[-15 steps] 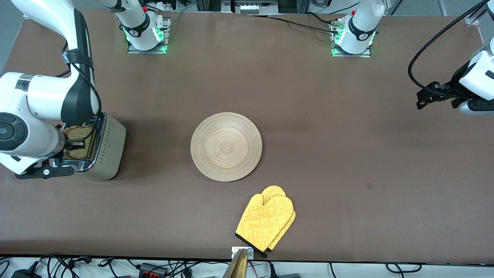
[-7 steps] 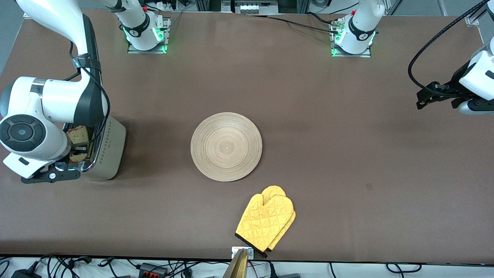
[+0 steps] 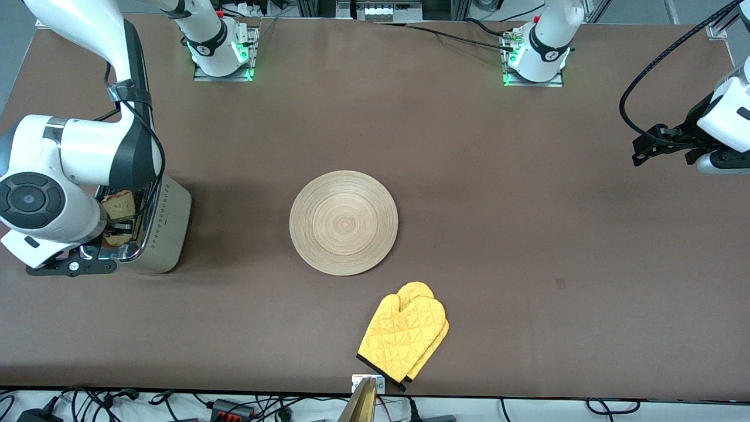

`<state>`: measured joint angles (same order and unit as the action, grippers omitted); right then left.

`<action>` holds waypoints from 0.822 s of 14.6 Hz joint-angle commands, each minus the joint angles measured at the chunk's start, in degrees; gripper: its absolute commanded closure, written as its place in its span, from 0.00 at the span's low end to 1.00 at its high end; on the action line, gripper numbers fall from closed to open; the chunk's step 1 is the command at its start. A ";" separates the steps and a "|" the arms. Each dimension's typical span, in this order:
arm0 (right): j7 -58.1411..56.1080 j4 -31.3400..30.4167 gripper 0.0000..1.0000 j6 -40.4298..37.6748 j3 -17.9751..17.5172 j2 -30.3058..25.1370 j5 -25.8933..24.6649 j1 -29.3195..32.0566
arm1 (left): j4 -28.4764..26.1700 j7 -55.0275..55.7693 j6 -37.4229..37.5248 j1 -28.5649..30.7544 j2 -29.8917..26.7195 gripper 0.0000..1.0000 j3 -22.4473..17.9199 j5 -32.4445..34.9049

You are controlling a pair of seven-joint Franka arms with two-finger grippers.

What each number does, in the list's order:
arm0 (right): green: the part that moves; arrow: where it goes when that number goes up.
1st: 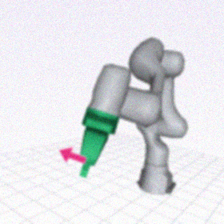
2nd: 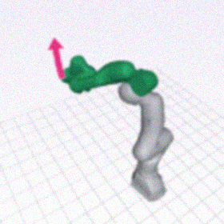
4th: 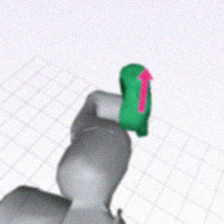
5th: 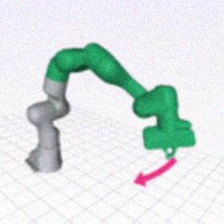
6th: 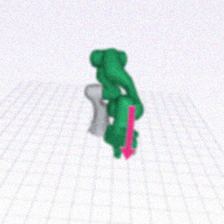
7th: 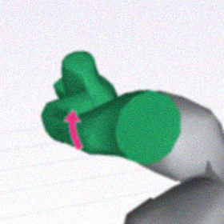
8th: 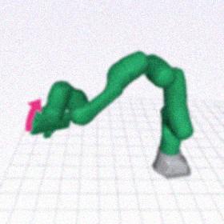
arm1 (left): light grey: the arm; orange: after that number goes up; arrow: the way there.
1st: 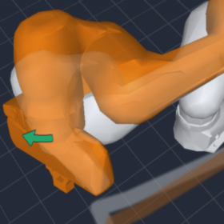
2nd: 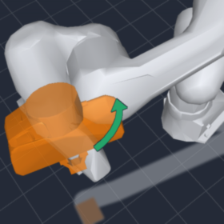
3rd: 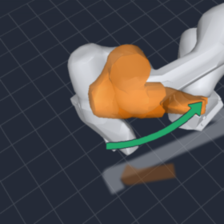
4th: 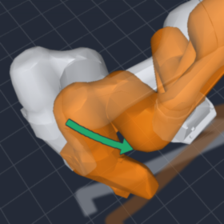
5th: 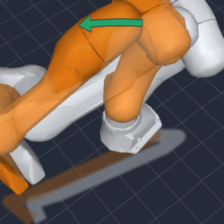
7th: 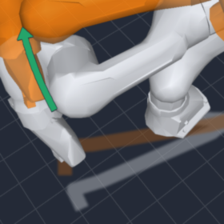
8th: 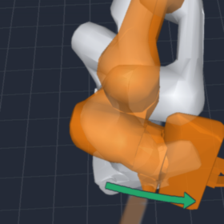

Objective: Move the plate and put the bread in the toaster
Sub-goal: 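Lower the bread slice into the toaster slot with the right gripper, then open the right gripper and release the bread in the slot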

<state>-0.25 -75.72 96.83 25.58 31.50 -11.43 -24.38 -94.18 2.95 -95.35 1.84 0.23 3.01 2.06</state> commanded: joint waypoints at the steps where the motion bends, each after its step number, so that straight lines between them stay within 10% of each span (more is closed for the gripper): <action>1: 0.52 -0.84 1.00 -1.02 -0.09 -1.79 1.15 -0.05 | 1.81 -0.40 1.40 0.09 0.64 0.00 0.06 -0.83; 12: 3.85 -12.16 1.00 3.79 0.00 -9.70 3.00 -0.58 | 1.81 -0.40 1.40 0.09 0.64 0.00 0.06 -0.83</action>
<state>2.20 -81.88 97.30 25.58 25.91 -8.92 -24.36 -94.18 2.95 -95.35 1.84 0.24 3.01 2.06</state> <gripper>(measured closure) 0.916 0.000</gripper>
